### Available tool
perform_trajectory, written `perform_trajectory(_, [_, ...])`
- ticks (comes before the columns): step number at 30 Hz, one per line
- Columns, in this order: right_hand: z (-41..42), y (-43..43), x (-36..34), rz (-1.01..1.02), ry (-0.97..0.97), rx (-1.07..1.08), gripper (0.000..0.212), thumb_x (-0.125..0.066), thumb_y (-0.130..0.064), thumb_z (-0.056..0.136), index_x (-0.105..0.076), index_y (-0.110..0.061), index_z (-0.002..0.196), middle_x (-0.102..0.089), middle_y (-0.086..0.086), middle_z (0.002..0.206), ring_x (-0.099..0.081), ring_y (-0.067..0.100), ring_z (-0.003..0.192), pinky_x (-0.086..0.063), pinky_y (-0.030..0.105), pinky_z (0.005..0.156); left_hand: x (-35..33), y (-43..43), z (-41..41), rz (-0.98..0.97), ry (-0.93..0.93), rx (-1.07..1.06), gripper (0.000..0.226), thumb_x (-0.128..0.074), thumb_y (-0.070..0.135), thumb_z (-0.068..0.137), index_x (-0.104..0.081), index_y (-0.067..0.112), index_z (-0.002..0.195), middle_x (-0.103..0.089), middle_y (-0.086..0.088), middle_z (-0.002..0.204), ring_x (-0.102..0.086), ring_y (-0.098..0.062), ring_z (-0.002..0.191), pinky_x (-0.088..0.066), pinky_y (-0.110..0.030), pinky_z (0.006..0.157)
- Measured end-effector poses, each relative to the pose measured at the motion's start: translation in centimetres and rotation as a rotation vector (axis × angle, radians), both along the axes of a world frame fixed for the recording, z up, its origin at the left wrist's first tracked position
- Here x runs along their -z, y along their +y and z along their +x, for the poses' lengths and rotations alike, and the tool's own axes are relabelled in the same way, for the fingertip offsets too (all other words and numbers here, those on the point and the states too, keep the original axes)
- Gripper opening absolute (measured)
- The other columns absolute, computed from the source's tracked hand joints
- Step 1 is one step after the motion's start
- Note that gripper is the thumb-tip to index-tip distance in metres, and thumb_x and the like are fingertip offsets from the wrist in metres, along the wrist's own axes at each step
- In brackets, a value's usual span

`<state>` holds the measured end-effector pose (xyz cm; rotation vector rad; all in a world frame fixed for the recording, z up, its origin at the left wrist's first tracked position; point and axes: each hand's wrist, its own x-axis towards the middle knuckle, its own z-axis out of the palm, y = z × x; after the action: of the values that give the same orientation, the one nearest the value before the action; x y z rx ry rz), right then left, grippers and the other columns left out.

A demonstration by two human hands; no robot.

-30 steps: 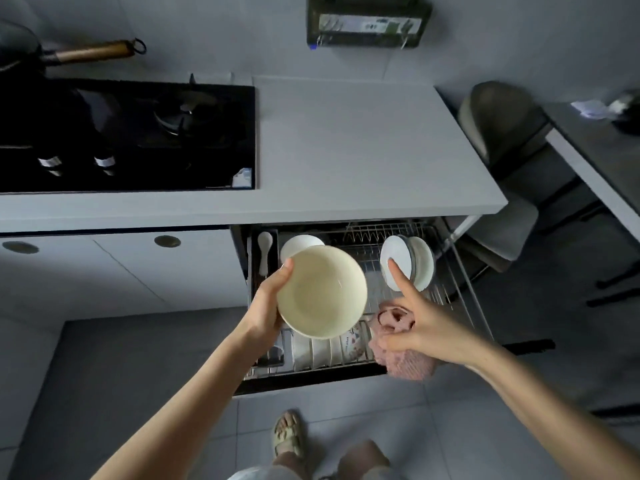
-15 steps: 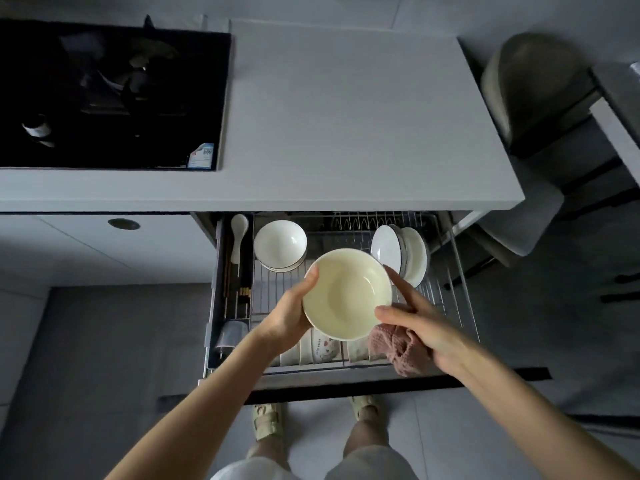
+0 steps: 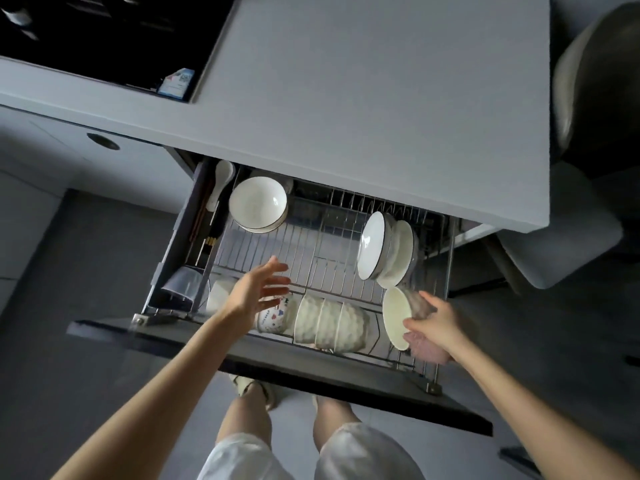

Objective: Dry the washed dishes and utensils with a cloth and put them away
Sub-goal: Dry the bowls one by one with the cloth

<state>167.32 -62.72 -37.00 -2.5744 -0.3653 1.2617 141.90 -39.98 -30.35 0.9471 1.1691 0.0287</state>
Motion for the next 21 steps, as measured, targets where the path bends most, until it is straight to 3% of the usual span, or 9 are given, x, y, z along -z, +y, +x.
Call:
perform_trajectory(3, [-1.2,1.0,1.4,-0.003,-0.025,0.003,0.092,-0.085,-0.027,0.061,-0.042,-0.018,0.142,-0.057,0.002,0.133,-0.063,0.023,0.104,-0.052,0.034,0.085,0.8,-0.8,-0.3,-0.007,0.050,-0.071,0.037,-0.040,0.040,0.097,-0.061,0.014,0.113,-0.065,-0.008,0.110,-0.061,-0.024,0.103,-0.046,-0.037,0.090])
perform_trajectory(7, [-3.2,1.6,4.1,-0.053,0.005,0.019,0.067,-0.079,-0.022,0.069,-0.050,-0.028,0.129,-0.058,-0.005,0.123,-0.061,0.022,0.102,-0.045,0.010,0.075,1.7,-1.5,-0.9,-0.008,0.105,-0.113,0.034,-0.039,0.041,0.098,-0.063,0.017,0.104,-0.066,-0.007,0.108,-0.062,-0.024,0.101,-0.047,-0.037,0.088])
perform_trajectory(10, [-4.9,2.1,5.6,-0.077,-0.016,0.070,0.058,-0.076,-0.020,0.061,-0.059,-0.011,0.117,-0.064,0.013,0.117,-0.062,0.032,0.106,-0.052,0.034,0.086,2.2,-1.8,-1.3,-0.009,0.126,-0.168,0.033,-0.040,0.039,0.098,-0.063,0.016,0.101,-0.066,-0.009,0.105,-0.063,-0.023,0.095,-0.047,-0.035,0.086])
perform_trajectory(13, [-6.2,2.7,7.2,-0.089,0.023,0.159,0.053,-0.072,0.000,0.075,-0.053,0.007,0.124,-0.060,0.022,0.122,-0.060,0.034,0.110,-0.045,0.033,0.080,2.5,-2.0,-1.7,-0.016,0.136,-0.230,0.032,-0.042,0.036,0.098,-0.062,0.012,0.104,-0.065,-0.010,0.102,-0.063,-0.022,0.091,-0.047,-0.033,0.083])
perform_trajectory(15, [-7.0,2.6,8.2,-0.110,0.027,0.167,0.050,-0.076,-0.013,0.076,-0.057,-0.004,0.121,-0.064,0.016,0.119,-0.063,0.032,0.104,-0.047,0.030,0.073,2.7,-2.2,-2.2,-0.020,0.148,-0.254,0.031,-0.044,0.033,0.097,-0.062,0.009,0.106,-0.066,-0.010,0.100,-0.063,-0.023,0.090,-0.048,-0.035,0.085])
perform_trajectory(17, [-7.5,2.7,8.5,-0.123,0.012,0.129,0.051,-0.080,-0.034,0.067,-0.060,-0.016,0.110,-0.068,0.009,0.112,-0.066,0.029,0.096,-0.052,0.033,0.078,2.9,-2.3,-2.8,-0.017,0.170,-0.266,0.031,-0.046,0.031,0.097,-0.062,0.006,0.108,-0.066,-0.011,0.099,-0.063,-0.024,0.090,-0.048,-0.038,0.089])
perform_trajectory(21, [-6.2,0.6,14.2,-0.114,0.052,0.066,0.076,-0.081,-0.049,0.046,-0.059,-0.015,0.111,-0.068,0.010,0.112,-0.067,0.031,0.095,-0.055,0.045,0.082,2.8,-2.2,-3.9,-0.003,0.205,-0.307,0.027,-0.050,0.025,0.096,-0.061,0.003,0.108,-0.066,-0.011,0.094,-0.061,-0.024,0.086,-0.048,-0.037,0.085])
